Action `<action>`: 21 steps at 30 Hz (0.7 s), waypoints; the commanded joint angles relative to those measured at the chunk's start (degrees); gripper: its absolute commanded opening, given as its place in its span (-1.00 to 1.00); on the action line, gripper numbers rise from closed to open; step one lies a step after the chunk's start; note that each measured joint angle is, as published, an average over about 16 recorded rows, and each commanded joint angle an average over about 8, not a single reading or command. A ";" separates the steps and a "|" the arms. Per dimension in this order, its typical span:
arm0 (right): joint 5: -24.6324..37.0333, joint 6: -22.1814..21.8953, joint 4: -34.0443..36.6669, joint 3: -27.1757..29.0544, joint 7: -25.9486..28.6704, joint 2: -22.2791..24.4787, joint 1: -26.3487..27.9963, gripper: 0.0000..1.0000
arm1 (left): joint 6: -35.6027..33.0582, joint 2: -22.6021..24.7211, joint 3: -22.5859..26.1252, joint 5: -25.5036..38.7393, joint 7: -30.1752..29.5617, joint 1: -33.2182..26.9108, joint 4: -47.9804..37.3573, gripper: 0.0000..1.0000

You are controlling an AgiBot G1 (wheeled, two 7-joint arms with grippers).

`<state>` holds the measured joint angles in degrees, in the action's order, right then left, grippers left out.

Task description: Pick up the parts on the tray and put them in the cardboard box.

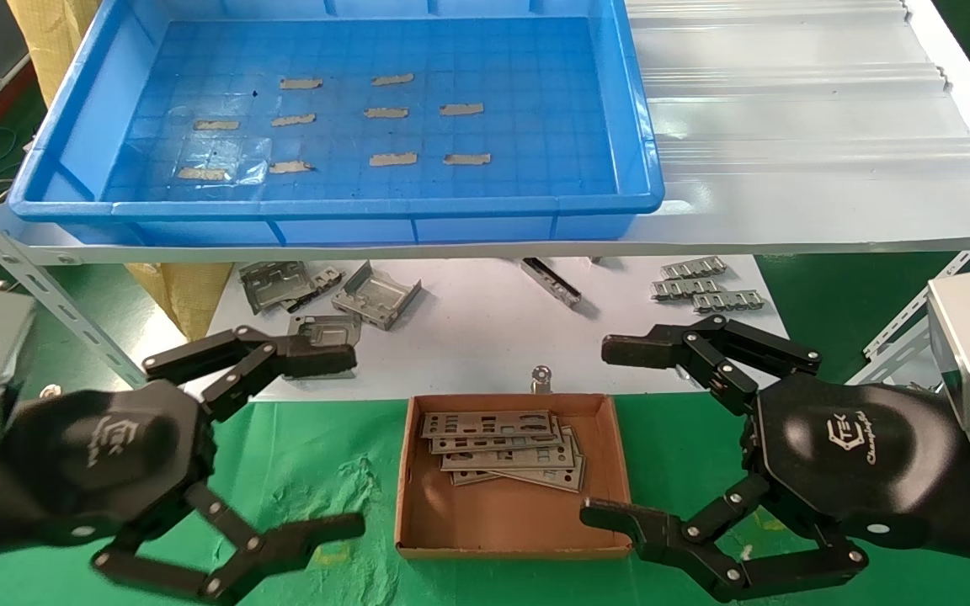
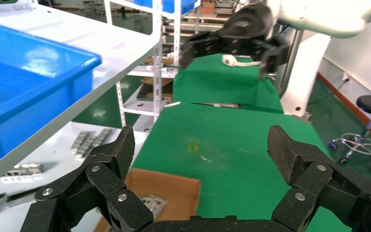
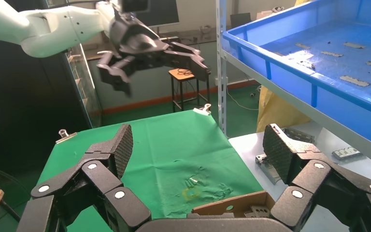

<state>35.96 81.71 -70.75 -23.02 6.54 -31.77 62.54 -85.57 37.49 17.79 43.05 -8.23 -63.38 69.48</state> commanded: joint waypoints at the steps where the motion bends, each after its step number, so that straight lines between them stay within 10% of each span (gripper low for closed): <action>1: 0.00 0.00 0.00 0.00 0.00 0.00 0.00 1.00 | -0.07 -1.31 -0.94 -0.63 -1.36 0.96 2.17 1.00; 21: -0.01 -0.01 0.01 0.00 0.00 0.00 -0.01 1.00 | -0.18 -2.89 -2.10 -1.49 -2.68 2.16 4.78 1.00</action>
<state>35.95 81.70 -70.73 -23.02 6.54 -31.77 62.53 -85.76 34.57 15.67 41.53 -10.93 -61.19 74.31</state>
